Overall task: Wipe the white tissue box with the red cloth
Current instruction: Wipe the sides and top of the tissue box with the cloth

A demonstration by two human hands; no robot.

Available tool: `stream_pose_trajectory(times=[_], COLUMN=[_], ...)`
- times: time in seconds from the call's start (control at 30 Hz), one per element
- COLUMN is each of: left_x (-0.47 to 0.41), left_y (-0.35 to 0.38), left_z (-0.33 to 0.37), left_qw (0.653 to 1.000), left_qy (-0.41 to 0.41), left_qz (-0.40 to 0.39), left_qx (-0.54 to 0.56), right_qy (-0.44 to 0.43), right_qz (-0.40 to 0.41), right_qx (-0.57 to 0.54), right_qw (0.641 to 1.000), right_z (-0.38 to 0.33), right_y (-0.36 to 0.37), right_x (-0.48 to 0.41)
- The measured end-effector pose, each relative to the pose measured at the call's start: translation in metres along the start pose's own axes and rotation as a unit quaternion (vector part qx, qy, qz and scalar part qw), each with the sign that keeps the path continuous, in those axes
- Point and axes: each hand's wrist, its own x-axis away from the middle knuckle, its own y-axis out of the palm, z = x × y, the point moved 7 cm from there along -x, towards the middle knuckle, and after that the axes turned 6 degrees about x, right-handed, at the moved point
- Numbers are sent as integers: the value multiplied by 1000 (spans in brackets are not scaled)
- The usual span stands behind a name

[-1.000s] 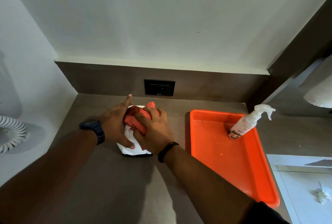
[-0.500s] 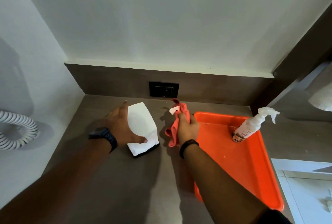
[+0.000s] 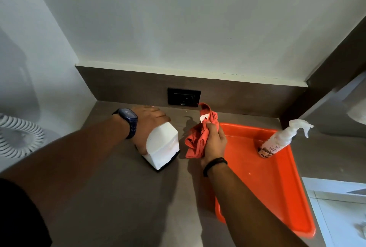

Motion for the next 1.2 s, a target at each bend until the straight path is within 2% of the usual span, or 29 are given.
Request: stream_pose_trajectory(times=[0.1,0.2,0.27,0.33,0.53,0.6,0.63,0.7,0.77,0.87,1.0,1.07,1.2], left_x=[4,9,7,6,12,11,10,3,0,-2,-3,-3,-4], left_y=[3,9,18,24,20,15,10,6,12,18,26,30,30], left_z=[-7,-16,-22,-28,-28,-27,-26,-25,-28,-40,-43,-45,-46], left_qw=[985,927,900,889,867,864,889,957,985,988,985,984,983], left_qy=[-141,-301,-335,-335,-389,-383,-355,-249,-162,-141,-134,-126,-114], left_qz=[55,103,85,63,124,110,96,51,-13,-39,28,56,70], left_qx=[87,198,267,307,286,307,274,139,54,49,108,116,129], right_qy=[-7,-4,-4,-7,1,0,-1,6,19,2,8,29,92], right_qz=[10,18,21,20,14,16,13,4,-3,-33,-116,-104,-32], right_qx=[-1,3,6,5,-18,-15,-11,7,28,48,163,205,199], right_qw=[1000,1000,1000,1000,1000,1000,1000,1000,999,998,980,973,975], right_z=[0,3,5,7,11,13,15,24,37,54,81,95,102], right_y=[-1,-1,-2,-3,-4,-4,-2,3,10,26,58,64,66], right_x=[0,0,-1,-3,0,2,3,5,6,9,20,20,12])
